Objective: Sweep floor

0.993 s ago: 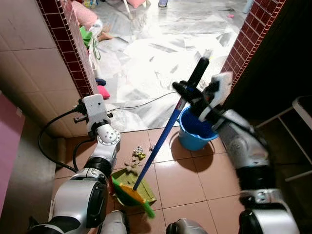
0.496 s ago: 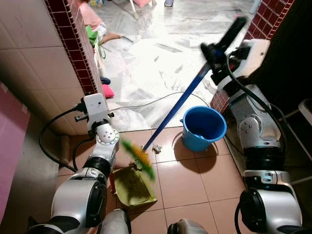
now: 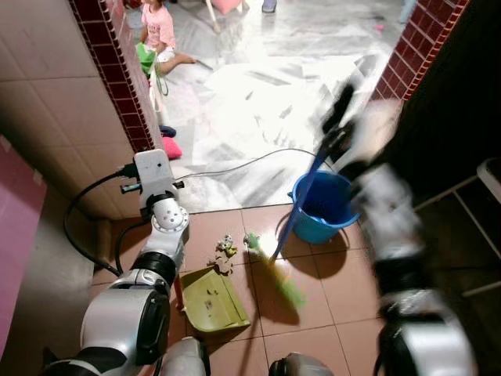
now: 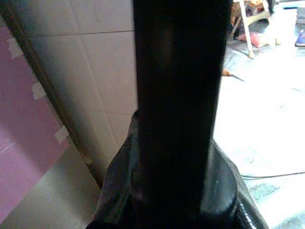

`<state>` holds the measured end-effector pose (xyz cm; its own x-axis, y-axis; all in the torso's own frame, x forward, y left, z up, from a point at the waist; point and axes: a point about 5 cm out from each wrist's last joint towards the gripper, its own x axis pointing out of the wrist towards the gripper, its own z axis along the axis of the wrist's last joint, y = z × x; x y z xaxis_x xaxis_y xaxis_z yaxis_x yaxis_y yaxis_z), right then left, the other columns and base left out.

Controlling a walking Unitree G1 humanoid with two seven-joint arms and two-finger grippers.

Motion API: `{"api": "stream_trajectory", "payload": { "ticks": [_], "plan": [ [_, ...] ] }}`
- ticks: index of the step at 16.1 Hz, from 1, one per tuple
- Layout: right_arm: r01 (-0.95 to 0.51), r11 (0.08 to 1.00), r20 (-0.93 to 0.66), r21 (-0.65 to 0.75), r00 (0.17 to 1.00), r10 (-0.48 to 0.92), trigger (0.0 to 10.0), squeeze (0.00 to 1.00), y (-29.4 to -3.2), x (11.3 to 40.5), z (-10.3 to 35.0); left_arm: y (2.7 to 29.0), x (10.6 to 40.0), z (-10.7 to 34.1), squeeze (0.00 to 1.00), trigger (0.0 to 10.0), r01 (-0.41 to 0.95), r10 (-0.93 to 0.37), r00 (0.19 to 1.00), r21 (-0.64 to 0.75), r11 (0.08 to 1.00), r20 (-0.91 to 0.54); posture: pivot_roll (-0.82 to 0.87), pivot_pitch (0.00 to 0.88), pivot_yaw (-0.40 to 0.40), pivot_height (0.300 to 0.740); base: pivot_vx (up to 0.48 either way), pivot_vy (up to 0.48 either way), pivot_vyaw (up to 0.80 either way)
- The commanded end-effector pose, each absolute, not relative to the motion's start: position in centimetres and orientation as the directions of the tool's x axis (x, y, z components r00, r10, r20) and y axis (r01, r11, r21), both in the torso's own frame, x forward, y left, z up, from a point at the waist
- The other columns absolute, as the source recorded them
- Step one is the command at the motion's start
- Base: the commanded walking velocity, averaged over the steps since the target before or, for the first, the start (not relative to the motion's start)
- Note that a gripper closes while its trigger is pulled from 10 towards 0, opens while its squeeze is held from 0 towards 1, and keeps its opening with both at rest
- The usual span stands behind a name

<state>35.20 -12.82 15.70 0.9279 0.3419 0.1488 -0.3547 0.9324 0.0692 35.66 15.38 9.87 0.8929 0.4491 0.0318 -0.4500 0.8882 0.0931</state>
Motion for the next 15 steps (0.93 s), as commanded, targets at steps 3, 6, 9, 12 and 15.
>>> {"api": "stream_trajectory", "payload": {
  "ticks": [3,6,9,12,15],
  "plan": [
    [-0.448,0.885,0.173,0.125,0.888,0.425,10.0,0.0,-8.9,34.6,14.9,14.4,35.2,8.2,0.0,10.0,-0.362,0.37,0.927,0.11,0.926,-0.067,-0.08,0.058,0.018,0.74,0.0,0.0,0.0],
    [-0.537,0.831,0.169,0.146,0.841,0.513,10.0,0.0,-7.7,34.2,15.0,14.0,35.0,7.6,0.0,10.0,-0.304,0.312,0.945,0.085,0.949,-0.103,-0.09,0.058,0.009,0.74,0.0,0.0,0.0],
    [-0.731,0.667,0.142,0.141,0.682,0.717,10.0,0.0,-7.7,32.8,15.5,13.9,34.8,7.2,0.0,10.0,-0.298,0.304,0.945,0.064,0.952,-0.118,-0.1,0.062,0.003,0.74,0.0,0.0,0.0],
    [-0.869,0.488,0.117,0.086,0.495,0.861,10.0,0.0,-9.8,30.9,17.6,13.7,34.8,7.3,0.0,10.0,-0.285,0.287,0.951,0.036,0.958,-0.117,-0.11,0.063,0.004,0.74,0.0,0.0,0.0],
    [-0.902,0.431,0.074,0.023,0.432,0.899,10.0,0.0,-12.3,30.2,19.5,13.5,35.1,7.6,0.0,10.0,-0.272,0.269,0.956,-0.008,0.962,-0.122,-0.13,0.062,0.006,0.74,0.0,0.0,0.0]
  ]
}}
